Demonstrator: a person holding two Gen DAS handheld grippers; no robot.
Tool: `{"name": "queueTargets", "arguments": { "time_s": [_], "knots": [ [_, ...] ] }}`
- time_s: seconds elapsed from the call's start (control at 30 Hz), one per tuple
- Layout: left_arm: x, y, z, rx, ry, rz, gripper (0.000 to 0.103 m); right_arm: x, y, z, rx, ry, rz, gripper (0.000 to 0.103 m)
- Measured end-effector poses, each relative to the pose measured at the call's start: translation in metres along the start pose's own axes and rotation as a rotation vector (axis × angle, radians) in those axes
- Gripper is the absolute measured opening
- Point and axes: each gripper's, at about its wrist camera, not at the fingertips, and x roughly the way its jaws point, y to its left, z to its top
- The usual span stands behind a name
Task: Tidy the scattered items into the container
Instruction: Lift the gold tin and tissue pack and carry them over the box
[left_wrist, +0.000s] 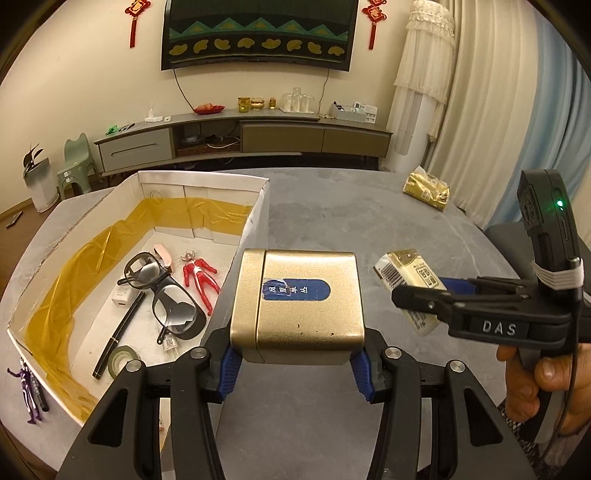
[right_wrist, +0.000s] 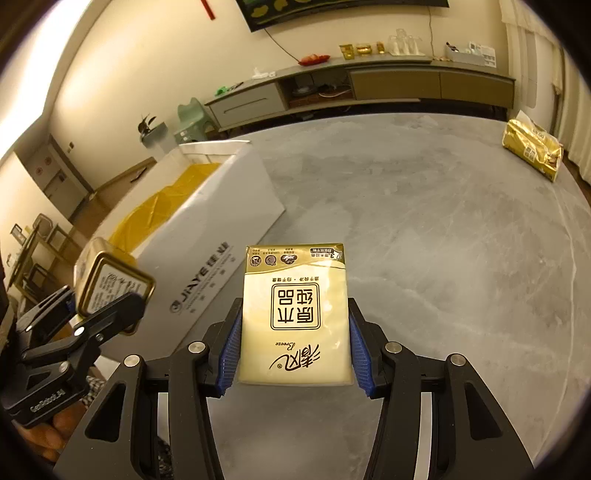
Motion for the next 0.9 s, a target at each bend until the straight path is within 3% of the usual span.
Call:
{"name": "queueTargets", "arguments": {
  "time_s": [0.9],
  "knots": [
    [-0.046,0.049,0.005,-0.087,-0.092,-0.024,0.051,-0.033,0.075,0.012,-0.116,-0.046,0.039,0.054]
  ]
}}
